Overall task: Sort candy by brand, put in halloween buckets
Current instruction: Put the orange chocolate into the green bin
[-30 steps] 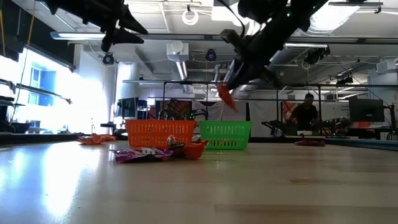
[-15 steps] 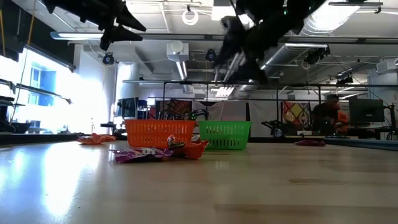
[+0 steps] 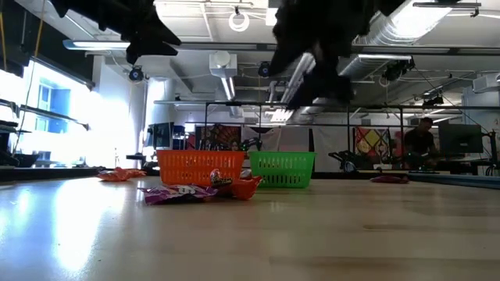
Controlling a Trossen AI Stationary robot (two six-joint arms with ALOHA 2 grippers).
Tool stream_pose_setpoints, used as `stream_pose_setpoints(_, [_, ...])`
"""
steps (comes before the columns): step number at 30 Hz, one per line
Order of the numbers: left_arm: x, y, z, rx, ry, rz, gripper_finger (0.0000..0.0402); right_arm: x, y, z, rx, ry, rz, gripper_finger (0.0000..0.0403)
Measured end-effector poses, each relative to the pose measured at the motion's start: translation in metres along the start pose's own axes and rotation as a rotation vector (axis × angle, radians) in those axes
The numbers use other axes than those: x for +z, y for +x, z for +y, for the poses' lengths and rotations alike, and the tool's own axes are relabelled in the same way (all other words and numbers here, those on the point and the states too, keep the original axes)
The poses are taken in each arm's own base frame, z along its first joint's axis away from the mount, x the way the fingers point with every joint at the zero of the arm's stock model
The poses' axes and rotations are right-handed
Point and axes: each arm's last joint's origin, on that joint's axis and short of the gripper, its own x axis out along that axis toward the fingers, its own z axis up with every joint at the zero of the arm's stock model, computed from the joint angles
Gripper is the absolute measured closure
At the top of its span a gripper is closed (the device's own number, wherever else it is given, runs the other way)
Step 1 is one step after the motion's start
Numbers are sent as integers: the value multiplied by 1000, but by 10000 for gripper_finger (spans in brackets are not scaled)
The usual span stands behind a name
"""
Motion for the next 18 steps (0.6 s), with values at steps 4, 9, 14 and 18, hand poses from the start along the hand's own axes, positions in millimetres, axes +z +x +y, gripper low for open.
stream_pose_setpoints(4, [0,0,0,0,48,-2,259,-9,28,11,-45,-126,57,144])
stream_pose_setpoints(9, [0,0,0,-1,48,-3,259,-14,60,24,-107,-355,95,144])
stream_pose_setpoints(14, [0,0,-1,-7,22,-1,259,-14,88,23,-220,-481,114,144])
stream_pose_setpoints(18, [-1,0,-4,-20,3,2,259,-14,104,23,-238,-502,133,144])
